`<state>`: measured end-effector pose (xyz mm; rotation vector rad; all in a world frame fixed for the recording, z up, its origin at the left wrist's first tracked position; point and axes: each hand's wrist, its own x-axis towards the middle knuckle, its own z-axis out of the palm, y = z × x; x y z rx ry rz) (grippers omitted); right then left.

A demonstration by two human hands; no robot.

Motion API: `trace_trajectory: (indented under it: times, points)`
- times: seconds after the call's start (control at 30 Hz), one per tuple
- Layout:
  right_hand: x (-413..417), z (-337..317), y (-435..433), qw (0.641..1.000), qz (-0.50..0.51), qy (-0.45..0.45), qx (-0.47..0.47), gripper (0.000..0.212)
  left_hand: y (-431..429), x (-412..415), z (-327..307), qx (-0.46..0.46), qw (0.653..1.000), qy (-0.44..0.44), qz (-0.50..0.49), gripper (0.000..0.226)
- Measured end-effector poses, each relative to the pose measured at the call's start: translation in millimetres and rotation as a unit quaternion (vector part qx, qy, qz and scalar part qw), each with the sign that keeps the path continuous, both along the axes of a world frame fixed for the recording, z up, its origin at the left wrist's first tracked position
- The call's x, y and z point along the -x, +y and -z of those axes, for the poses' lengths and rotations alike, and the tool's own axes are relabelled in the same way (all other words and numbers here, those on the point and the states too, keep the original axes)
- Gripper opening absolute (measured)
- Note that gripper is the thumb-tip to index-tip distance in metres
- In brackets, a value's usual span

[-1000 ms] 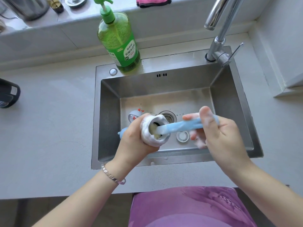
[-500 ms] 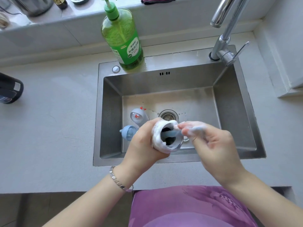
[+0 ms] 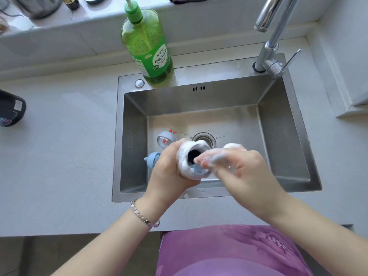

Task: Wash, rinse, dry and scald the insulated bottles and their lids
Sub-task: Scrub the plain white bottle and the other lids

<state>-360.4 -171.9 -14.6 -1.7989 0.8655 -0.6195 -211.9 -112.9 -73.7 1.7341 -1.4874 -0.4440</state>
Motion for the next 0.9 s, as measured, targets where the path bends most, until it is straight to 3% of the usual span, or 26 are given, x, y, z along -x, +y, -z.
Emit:
trace_trajectory:
  times: [0.1, 0.27, 0.43, 0.53, 0.6, 0.67, 0.77, 0.9]
  points:
    - [9.7, -12.2, -19.2, 0.99, 0.024, -0.106, -0.09, 0.012, 7.5, -10.9, 10.1, 0.012, 0.999, -0.014, -0.039, 0.042]
    - [1.7, 2.9, -6.4, 0.995, -0.002, -0.046, -0.087, 0.014, -1.8, 4.4, -2.2, 0.008, 1.0, 0.016, 0.012, 0.04]
    - [15.6, -9.2, -23.7, 0.98, 0.063, -0.14, -0.126, 0.012, 4.4, -10.4, 11.6, -0.035, 0.999, 0.021, -0.029, 0.038]
    - [10.2, 10.7, -10.6, 0.998, 0.028, -0.058, 0.016, 0.012, 1.6, -2.7, 7.8, -0.004, 1.0, -0.022, 0.006, 0.047]
    - [8.3, 23.3, -3.4, 0.986, -0.005, -0.019, 0.165, 0.014, -0.1, 4.6, 6.5, -0.01, 0.999, -0.027, 0.024, 0.041]
    - [11.7, 24.2, -5.8, 0.968, -0.018, -0.019, 0.249, 0.015, 2.6, 6.8, 4.3, -0.046, 0.999, 0.023, 0.019, 0.049]
    - [19.3, 11.7, -10.9, 0.963, 0.014, -0.044, 0.265, 0.016, 14.2, -1.6, 3.8, -0.1, 0.989, 0.103, -0.023, 0.054]
    - [22.4, 0.5, -13.6, 0.987, 0.044, -0.014, 0.157, 0.018, 16.0, -10.7, 3.2, -0.098, 0.991, 0.086, -0.011, 0.045]
